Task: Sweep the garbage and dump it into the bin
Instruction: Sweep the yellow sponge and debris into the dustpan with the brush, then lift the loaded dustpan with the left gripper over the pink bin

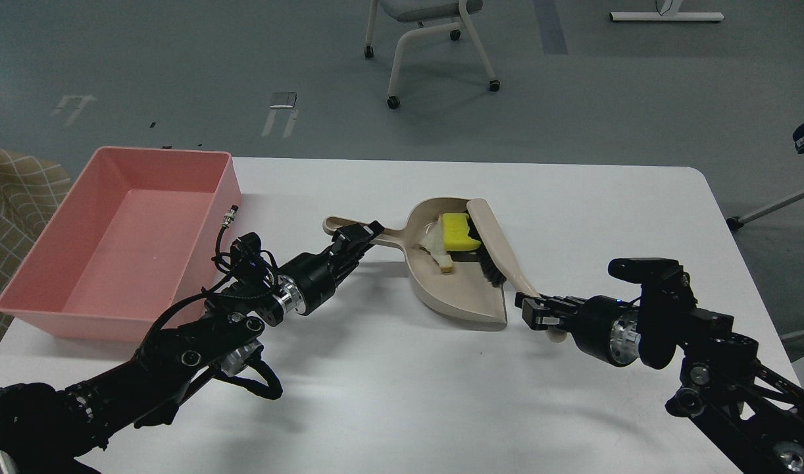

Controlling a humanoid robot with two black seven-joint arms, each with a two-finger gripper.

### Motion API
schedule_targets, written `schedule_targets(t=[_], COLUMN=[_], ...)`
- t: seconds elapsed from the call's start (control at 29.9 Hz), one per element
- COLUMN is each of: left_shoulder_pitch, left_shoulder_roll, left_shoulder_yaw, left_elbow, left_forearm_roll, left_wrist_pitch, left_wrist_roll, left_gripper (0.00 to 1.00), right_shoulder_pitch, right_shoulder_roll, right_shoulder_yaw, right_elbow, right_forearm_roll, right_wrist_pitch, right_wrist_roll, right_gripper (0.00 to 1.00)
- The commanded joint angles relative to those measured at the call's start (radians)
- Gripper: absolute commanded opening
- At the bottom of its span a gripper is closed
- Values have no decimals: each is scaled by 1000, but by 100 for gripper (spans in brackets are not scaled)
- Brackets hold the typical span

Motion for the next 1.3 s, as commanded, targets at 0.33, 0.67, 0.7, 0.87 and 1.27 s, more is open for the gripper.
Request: schedule_targets(t=[0.33,0.67,0.7,0.87,1.27], left_shoulder_pitch=[8,8,7,4,4], left_shoulder_roll=[10,13,17,78,374], left_shoulder_yaw=[-42,-85,-85,-112,-224], left_elbow=[-9,-17,-17,-48,-292], left_forearm_roll=[-21,-91,-108,-151,-276], left_wrist_pitch=[7,5,5,1,-4], left_wrist_roll=[-13,-24,-28,-37,-30], left_gripper=[7,8,8,8,8], right_shoulder_pitch=[-13,-57,-74,-145,-186], right_shoulder_roll=[-161,-284,-299,-328,-351], right_shoulder_yaw=[110,217,217,222,251], right_elbow=[106,98,86,11,-2], right_forearm_roll=[208,310,302,294,296], right_wrist_pitch=[0,0,0,0,0], right_wrist_roll=[4,3,-5,-6,-5], right_gripper=[0,0,0,0,0])
